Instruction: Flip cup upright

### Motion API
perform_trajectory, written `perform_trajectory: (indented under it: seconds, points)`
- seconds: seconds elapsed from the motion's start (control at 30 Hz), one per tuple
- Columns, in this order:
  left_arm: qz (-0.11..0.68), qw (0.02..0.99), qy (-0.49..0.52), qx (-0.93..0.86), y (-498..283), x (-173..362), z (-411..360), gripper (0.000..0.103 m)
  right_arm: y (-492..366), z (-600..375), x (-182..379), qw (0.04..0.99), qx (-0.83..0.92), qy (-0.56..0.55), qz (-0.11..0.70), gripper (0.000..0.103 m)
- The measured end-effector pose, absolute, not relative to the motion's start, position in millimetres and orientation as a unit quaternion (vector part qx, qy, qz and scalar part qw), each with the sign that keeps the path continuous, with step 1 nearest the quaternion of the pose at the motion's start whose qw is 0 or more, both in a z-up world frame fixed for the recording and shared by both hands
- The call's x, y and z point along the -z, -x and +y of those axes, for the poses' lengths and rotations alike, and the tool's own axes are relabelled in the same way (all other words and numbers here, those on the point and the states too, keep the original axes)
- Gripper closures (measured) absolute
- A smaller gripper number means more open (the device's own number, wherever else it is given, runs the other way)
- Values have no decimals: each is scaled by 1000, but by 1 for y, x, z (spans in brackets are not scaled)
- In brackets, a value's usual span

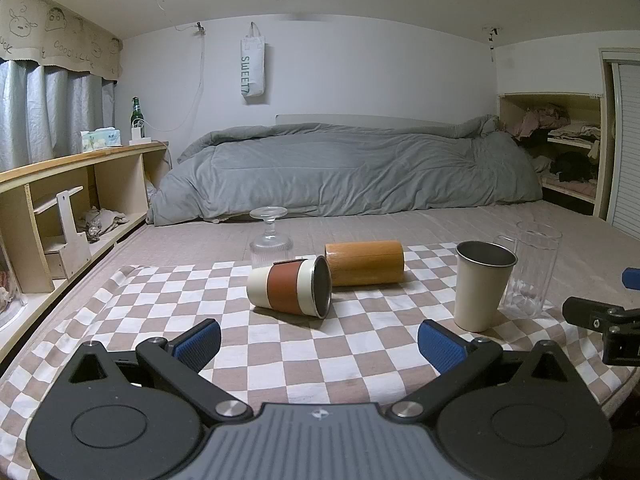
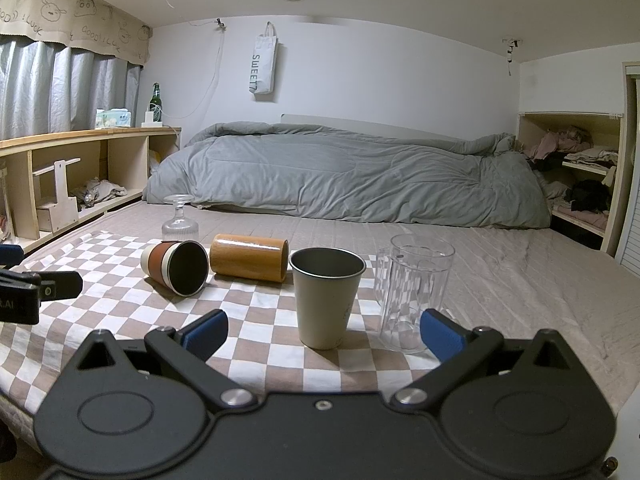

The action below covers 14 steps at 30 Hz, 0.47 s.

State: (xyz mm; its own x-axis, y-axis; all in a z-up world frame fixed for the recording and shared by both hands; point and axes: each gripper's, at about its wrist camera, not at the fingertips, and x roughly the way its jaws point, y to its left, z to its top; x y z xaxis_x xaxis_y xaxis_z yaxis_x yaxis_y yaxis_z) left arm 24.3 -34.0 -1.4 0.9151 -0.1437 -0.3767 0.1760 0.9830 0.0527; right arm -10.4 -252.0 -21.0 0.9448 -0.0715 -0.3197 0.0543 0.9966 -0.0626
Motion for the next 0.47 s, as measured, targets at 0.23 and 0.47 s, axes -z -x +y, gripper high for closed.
perform_trajectory:
  seconds: [0.23, 0.47]
  points:
    - [191, 977, -44, 82, -23, 3, -37, 0, 11, -253, 21, 986, 32, 26, 163, 0]
    - [192, 977, -45, 86, -23, 5, -42, 0, 11, -252, 21, 986, 32, 26, 164, 0]
